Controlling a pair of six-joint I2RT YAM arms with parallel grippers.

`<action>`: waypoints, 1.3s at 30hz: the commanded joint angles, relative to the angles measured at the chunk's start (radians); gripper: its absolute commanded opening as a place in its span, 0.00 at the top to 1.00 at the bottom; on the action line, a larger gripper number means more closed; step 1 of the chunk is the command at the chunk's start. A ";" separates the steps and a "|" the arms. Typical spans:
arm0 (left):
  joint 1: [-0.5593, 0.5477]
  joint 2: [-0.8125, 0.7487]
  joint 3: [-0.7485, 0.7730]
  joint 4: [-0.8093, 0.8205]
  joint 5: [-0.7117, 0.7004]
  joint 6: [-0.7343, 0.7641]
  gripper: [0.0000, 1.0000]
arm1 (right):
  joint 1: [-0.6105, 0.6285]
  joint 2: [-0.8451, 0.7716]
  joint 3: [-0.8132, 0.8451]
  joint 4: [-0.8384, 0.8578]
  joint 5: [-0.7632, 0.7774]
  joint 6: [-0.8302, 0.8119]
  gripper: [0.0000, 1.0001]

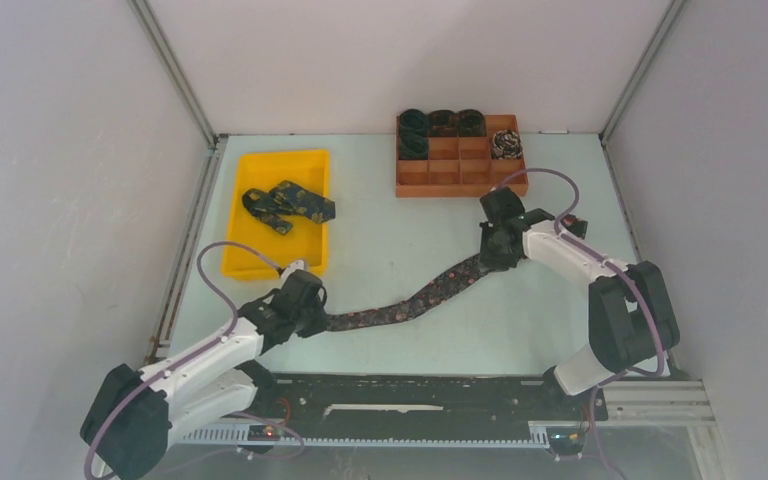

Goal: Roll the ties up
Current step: Roll the tie at the center of the board.

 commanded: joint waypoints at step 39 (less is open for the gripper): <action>0.041 -0.291 -0.065 -0.076 -0.177 -0.329 1.00 | -0.248 0.291 0.167 0.059 0.141 -0.022 0.84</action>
